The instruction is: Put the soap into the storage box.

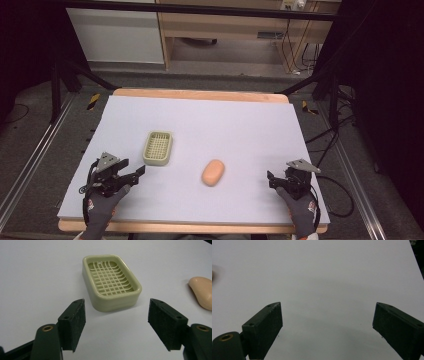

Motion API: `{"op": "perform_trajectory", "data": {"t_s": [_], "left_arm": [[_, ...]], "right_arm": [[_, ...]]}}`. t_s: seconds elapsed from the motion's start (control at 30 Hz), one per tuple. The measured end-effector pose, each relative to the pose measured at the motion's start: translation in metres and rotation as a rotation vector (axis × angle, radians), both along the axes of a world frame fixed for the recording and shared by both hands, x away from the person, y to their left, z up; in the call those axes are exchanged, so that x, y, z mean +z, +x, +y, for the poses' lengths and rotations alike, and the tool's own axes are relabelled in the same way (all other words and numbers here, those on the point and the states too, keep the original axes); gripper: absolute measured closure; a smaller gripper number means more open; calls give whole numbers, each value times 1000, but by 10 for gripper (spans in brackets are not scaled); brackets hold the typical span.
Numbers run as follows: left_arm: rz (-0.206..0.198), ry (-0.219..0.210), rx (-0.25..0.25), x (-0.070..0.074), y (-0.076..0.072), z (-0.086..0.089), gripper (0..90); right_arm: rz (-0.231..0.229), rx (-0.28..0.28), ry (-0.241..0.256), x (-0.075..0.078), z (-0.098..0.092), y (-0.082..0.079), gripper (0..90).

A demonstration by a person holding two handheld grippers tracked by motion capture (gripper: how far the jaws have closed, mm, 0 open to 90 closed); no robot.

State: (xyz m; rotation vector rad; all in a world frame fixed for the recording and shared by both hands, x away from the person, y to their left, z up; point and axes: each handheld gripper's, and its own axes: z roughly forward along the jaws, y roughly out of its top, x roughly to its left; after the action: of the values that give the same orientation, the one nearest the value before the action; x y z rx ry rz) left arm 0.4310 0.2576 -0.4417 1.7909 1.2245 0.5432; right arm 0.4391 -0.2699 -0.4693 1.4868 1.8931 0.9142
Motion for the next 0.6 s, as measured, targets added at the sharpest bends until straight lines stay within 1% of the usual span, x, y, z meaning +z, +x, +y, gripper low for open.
{"op": "perform_trajectory", "data": {"t_s": [0.03, 0.3, 0.6], "left_arm": [[1, 2, -6, 1, 0, -2, 292], [0, 9, -22, 5, 2, -8, 275], [-6, -1, -45, 13, 4, -18, 268]], "right_arm": [[-5, -1, -6, 0, 0, 0, 94], [-10, 1, 2, 0, 1, -1, 88], [-11, -10, -9, 0, 1, -1, 85]]}}
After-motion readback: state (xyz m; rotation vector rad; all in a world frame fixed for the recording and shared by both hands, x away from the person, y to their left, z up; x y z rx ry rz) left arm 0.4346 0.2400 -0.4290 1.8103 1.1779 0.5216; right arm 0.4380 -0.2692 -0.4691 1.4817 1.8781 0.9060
